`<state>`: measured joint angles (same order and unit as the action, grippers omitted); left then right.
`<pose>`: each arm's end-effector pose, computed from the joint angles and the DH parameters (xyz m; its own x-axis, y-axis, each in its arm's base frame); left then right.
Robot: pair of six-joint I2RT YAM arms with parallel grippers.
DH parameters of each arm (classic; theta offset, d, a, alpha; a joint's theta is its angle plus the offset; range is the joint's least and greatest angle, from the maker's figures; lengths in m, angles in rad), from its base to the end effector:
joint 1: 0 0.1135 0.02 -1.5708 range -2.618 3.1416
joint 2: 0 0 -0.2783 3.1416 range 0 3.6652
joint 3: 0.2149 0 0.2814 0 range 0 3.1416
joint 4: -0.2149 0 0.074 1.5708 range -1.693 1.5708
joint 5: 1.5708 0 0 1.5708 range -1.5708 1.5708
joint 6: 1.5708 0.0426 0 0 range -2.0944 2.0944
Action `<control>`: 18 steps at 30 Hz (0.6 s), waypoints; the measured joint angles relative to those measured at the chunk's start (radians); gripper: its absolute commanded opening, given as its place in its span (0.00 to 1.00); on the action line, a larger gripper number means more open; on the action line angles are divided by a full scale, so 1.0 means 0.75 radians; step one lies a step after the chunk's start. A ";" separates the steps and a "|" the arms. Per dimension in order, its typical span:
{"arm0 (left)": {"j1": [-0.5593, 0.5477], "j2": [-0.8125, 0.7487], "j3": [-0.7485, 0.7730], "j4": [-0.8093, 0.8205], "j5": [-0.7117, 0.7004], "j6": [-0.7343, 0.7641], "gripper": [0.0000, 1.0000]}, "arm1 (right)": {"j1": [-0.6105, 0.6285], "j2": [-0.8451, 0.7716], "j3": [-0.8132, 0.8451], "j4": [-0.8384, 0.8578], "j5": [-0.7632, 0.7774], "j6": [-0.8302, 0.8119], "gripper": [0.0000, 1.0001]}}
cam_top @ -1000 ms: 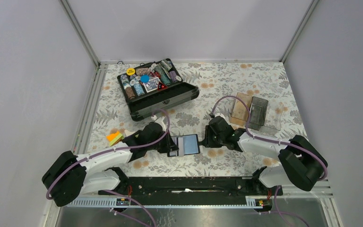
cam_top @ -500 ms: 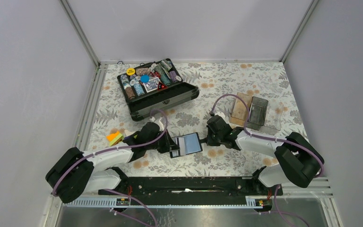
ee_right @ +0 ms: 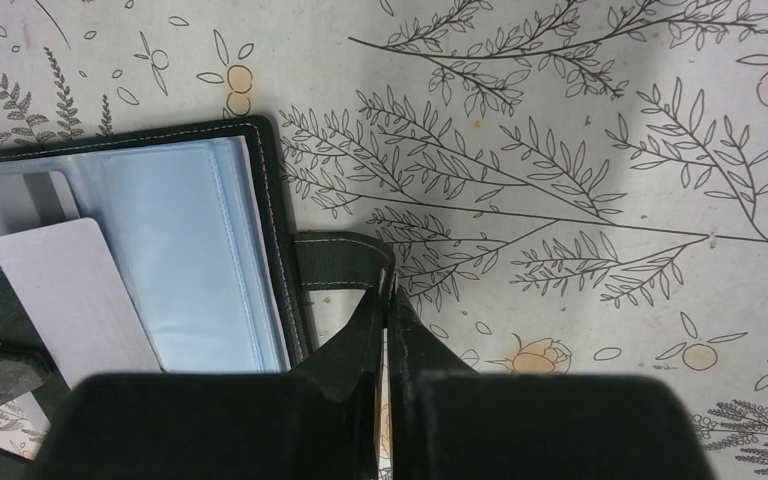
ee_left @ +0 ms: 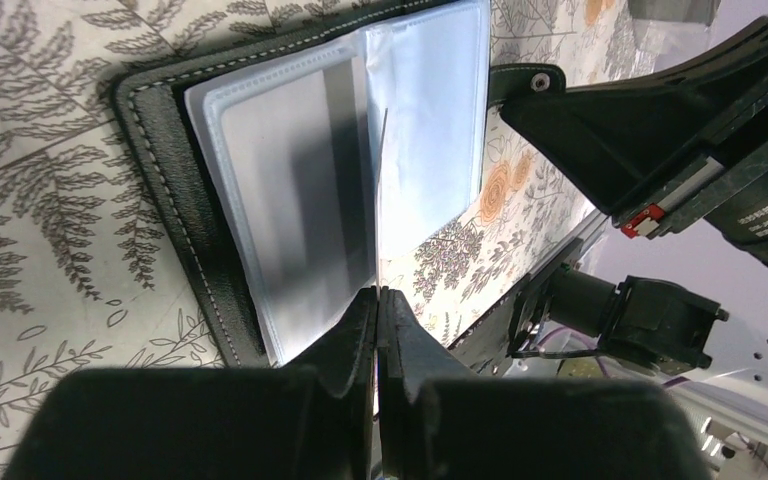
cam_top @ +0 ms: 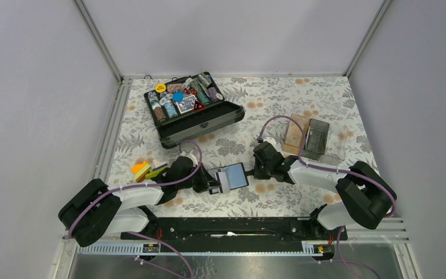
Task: Put the credit cards into the card holder
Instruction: Insert the credit card into the card holder.
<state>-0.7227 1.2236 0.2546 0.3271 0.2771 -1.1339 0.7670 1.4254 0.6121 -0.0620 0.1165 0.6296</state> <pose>0.1592 -0.1559 0.1137 -0.9153 -0.3548 -0.1905 -0.0681 0.6027 -0.7950 0.2099 0.1954 0.1410 -0.8211 0.0209 -0.5705 -0.1883 0.9335 0.3052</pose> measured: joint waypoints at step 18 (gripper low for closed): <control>0.055 0.007 -0.028 0.104 0.006 -0.047 0.00 | 0.018 0.043 0.042 -0.012 0.011 0.000 0.00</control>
<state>-0.6811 1.2285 0.2333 0.4053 0.2813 -1.1690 0.7807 1.4578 0.6434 -0.0708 0.1246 0.6296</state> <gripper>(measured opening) 0.023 0.022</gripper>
